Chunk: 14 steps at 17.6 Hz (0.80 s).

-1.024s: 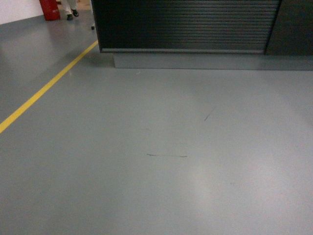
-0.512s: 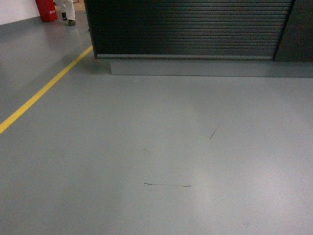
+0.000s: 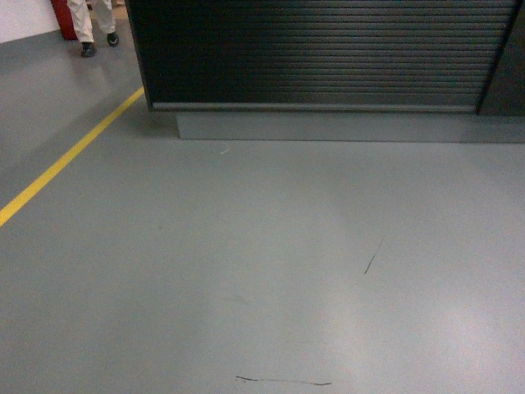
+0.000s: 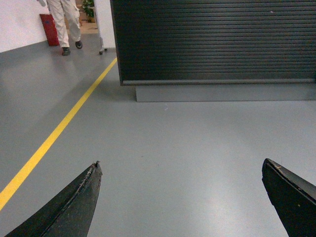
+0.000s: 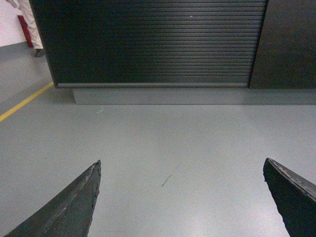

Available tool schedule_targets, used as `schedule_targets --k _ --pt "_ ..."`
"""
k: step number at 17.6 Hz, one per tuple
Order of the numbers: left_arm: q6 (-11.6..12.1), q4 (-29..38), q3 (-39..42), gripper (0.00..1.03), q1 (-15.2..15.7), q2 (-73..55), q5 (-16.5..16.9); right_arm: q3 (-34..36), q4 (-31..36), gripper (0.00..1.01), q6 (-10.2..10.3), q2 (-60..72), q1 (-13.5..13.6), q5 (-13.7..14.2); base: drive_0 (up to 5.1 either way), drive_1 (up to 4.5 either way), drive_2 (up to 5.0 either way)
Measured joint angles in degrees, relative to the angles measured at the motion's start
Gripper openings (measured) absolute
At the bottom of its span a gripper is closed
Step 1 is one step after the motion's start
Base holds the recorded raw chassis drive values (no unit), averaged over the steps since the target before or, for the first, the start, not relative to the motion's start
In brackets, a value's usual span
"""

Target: Place dark red mango on scale at checkout

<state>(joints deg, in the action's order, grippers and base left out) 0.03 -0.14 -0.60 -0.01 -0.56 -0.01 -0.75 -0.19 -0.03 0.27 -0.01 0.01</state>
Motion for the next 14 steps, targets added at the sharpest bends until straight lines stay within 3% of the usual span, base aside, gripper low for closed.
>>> schedule_targets --k 14 --pt "0.0 -0.2 0.0 0.98 0.0 0.0 -0.1 0.0 -0.1 0.98 0.0 0.0 0.0 0.0 0.1 4.22 -4.1"
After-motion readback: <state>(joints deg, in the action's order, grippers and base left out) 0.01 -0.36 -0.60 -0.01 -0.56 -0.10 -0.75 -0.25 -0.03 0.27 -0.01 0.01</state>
